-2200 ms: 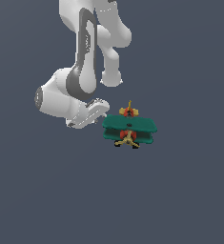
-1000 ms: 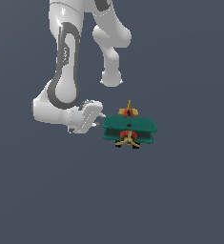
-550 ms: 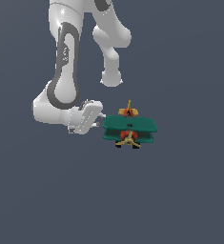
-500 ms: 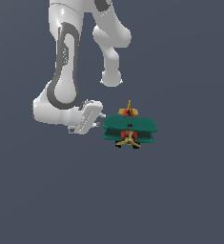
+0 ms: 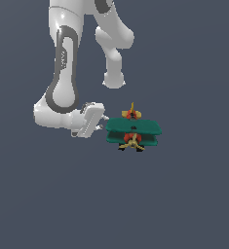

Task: Pick up the object and move it to a goal position.

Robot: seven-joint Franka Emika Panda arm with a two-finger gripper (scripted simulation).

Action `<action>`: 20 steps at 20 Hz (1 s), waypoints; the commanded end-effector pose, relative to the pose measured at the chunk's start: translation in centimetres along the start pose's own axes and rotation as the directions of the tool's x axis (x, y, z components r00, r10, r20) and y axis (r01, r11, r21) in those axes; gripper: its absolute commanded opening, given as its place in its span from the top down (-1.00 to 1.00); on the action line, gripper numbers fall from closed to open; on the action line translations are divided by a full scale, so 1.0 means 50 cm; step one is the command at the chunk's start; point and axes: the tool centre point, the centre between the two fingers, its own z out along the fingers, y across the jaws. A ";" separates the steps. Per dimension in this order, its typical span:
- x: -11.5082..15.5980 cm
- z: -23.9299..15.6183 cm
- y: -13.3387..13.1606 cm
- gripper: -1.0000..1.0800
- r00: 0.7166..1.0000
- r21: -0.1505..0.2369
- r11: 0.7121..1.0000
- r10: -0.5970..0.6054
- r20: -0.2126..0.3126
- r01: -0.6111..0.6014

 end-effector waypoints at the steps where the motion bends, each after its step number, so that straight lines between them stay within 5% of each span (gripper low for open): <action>1: -0.003 0.024 0.000 -0.23 1.000 0.037 0.999 -0.009 0.007 0.009; 12: 0.013 0.008 -0.017 -0.23 0.988 0.191 0.973 -0.107 -0.110 0.127; 20: 0.021 -0.008 -0.028 -0.23 0.972 0.251 0.949 -0.149 -0.179 0.192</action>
